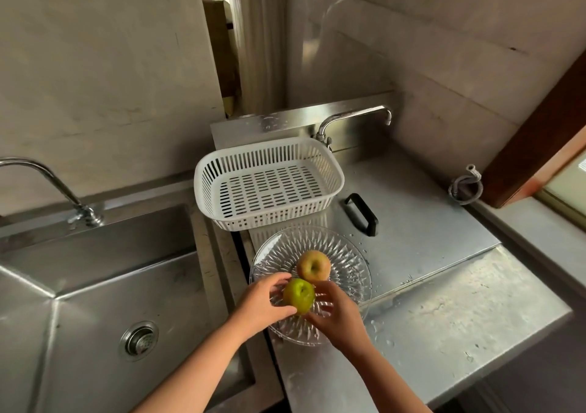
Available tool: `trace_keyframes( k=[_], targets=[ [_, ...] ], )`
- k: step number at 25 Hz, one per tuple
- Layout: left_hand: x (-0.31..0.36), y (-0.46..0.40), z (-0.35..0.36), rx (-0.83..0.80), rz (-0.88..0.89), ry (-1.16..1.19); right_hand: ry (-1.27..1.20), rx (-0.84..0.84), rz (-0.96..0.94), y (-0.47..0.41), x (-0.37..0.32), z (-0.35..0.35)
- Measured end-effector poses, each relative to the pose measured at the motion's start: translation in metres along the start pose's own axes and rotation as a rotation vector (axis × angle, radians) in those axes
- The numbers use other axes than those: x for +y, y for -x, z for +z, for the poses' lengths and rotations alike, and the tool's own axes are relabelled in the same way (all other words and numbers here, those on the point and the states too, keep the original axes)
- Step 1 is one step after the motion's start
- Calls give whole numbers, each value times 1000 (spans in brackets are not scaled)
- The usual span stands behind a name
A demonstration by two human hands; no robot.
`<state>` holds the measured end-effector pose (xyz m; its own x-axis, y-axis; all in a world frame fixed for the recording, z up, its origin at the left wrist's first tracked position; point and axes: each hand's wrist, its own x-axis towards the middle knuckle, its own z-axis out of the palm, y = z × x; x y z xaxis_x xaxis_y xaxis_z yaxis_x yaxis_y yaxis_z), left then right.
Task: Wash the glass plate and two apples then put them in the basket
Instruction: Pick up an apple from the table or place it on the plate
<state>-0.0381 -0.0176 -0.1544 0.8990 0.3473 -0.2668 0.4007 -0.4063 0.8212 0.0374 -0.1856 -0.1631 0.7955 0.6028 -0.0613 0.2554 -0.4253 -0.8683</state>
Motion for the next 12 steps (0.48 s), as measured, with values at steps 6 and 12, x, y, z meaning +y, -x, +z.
trace_keyframes(
  k=[6, 12],
  targets=[
    [-7, 16, -20, 312, 29, 51, 194, 253, 20, 5, 16, -39],
    [-13, 23, -20, 171, -623, 600, 176, 179, 454, -21, 29, -75]
  ],
)
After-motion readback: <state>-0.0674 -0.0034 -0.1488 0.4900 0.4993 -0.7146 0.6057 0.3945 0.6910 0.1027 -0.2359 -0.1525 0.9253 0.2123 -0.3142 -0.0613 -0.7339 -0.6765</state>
